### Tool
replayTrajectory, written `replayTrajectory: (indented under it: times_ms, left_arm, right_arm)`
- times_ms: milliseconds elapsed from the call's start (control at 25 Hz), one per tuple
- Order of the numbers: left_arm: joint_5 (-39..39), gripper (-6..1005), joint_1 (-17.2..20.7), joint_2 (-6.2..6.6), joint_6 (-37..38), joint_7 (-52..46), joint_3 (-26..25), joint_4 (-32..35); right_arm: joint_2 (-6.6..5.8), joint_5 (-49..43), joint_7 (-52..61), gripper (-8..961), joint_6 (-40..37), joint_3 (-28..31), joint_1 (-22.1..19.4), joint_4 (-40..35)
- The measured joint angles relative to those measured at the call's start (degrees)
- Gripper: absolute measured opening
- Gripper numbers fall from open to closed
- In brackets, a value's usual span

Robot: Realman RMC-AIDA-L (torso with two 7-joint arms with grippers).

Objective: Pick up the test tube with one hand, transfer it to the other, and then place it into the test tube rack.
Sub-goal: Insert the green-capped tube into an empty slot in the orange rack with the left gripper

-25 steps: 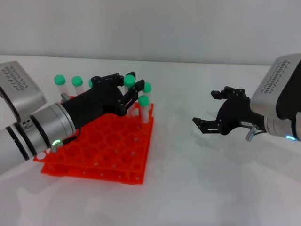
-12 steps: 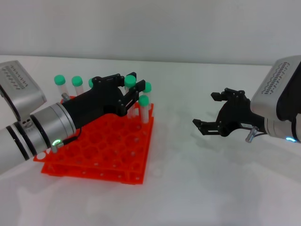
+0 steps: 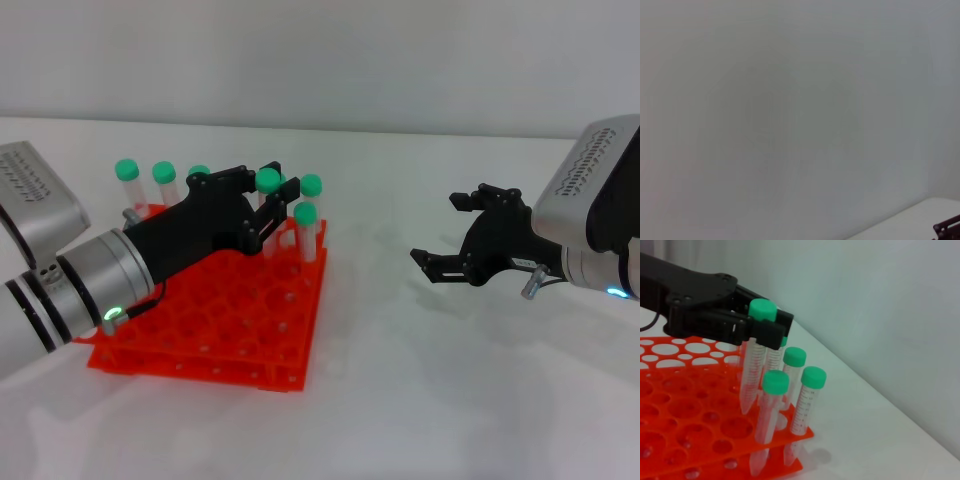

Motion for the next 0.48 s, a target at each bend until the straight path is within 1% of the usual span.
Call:
replayTrajectory:
  times_ms: [480]
  left_arm:
    - [0.13,281,-0.13,0.12,2.16,-2.26,-0.05,-0.28]
  right_arm:
    - [0.01,0.00,-0.01,870,-0.08,0.00,0.11,0.13]
